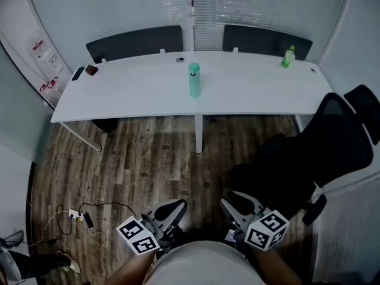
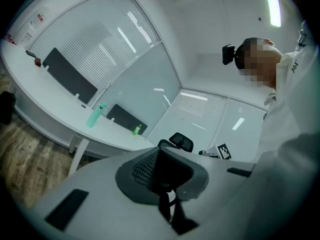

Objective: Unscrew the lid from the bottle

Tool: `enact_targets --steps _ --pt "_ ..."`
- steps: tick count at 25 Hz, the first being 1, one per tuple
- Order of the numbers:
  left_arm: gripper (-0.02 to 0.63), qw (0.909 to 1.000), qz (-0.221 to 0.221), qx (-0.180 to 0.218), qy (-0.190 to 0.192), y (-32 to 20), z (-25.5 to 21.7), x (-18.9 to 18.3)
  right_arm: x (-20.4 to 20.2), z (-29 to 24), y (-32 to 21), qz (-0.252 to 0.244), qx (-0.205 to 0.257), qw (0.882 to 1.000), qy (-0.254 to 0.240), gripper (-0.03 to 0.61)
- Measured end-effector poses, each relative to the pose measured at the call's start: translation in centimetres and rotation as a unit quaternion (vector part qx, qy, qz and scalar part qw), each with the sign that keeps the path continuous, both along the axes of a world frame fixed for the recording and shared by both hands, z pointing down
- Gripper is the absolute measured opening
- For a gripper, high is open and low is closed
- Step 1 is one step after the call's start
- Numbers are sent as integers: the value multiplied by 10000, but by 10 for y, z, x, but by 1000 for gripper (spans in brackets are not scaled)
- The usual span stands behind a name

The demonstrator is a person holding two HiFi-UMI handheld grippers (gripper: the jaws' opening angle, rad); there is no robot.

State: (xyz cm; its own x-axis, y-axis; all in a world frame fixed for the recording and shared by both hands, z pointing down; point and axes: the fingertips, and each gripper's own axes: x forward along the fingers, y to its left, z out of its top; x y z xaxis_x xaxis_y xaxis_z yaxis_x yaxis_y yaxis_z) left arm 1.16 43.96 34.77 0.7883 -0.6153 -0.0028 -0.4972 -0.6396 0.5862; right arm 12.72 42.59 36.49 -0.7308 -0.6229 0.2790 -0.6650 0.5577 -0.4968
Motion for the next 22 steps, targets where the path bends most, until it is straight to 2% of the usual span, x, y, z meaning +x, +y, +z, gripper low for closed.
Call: enact_targets --steps 6,10,16,22 --pt "26 10000 -81 12 14 -8 1 21 21 0 -13 -97 70 9999 66 123" --pt "88 9999 -89 -26 -71 -22 3 27 25 0 -30 -170 87 9997 130 123" --pt "92 9999 -28 16 -154 -58 10 8 6 5 -65 -147 104 9998 118 123" --pt "92 9997 152 54 -173 -124 16 -22 -24 9 -125 124 89 9997 205 123"
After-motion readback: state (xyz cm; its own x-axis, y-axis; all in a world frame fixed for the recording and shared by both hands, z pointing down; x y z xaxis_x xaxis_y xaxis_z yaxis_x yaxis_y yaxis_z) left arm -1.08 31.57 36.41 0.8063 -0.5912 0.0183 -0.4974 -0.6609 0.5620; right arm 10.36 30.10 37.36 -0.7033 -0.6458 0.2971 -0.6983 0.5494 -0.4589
